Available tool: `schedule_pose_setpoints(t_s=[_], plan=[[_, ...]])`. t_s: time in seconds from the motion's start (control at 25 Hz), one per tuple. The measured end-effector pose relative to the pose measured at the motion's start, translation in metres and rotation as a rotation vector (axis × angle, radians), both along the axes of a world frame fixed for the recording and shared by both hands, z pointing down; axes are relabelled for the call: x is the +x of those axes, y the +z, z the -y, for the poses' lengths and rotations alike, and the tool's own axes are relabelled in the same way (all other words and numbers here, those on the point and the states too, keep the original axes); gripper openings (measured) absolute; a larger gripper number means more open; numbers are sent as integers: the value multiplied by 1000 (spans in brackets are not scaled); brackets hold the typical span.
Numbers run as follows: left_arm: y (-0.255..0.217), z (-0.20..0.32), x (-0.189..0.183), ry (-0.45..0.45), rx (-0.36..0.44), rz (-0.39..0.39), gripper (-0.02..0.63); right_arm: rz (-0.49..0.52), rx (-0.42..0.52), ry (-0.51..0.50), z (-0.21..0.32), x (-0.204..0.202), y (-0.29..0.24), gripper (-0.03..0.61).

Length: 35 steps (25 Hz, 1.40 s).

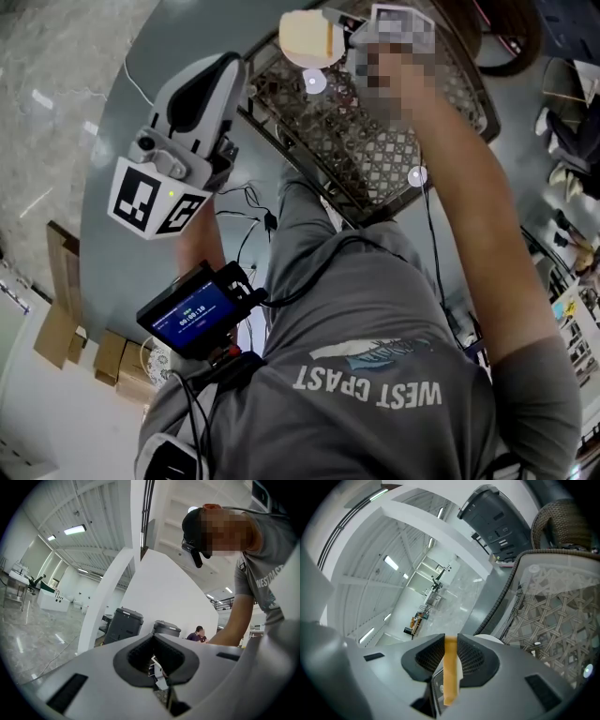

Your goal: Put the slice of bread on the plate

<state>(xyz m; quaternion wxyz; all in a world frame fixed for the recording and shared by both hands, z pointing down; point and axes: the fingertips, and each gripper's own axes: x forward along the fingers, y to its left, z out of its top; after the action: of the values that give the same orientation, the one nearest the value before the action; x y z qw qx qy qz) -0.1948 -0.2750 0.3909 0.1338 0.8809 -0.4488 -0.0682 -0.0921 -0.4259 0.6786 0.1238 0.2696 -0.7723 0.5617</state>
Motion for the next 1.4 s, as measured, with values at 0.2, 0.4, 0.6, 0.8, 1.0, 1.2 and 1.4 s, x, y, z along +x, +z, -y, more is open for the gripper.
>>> schedule_pose_setpoints(t_s=[0.2, 0.4, 0.6, 0.8, 1.0, 1.2, 1.4], plan=[[3, 5, -3, 9, -9, -13, 6, -83, 27, -30, 11, 5, 15, 83], [4, 7, -6, 13, -10, -23, 6, -182, 76, -51, 21, 14, 25, 83], [9, 6, -8, 13, -20, -26, 6, -291, 124, -102, 19, 25, 42, 83], [12, 6, -6, 19, -25, -29, 8, -382, 151, -144, 17, 35, 51, 84], [8, 6, -5, 25, -17, -28, 6, -464, 181, -197, 14, 42, 52, 84], [0, 5, -1, 32, -4, -18, 8, -497, 229, -221, 11, 44, 40, 83], [-13, 5, 8, 44, 14, -3, 6, -423, 306, -220, 6, 32, 2, 83]])
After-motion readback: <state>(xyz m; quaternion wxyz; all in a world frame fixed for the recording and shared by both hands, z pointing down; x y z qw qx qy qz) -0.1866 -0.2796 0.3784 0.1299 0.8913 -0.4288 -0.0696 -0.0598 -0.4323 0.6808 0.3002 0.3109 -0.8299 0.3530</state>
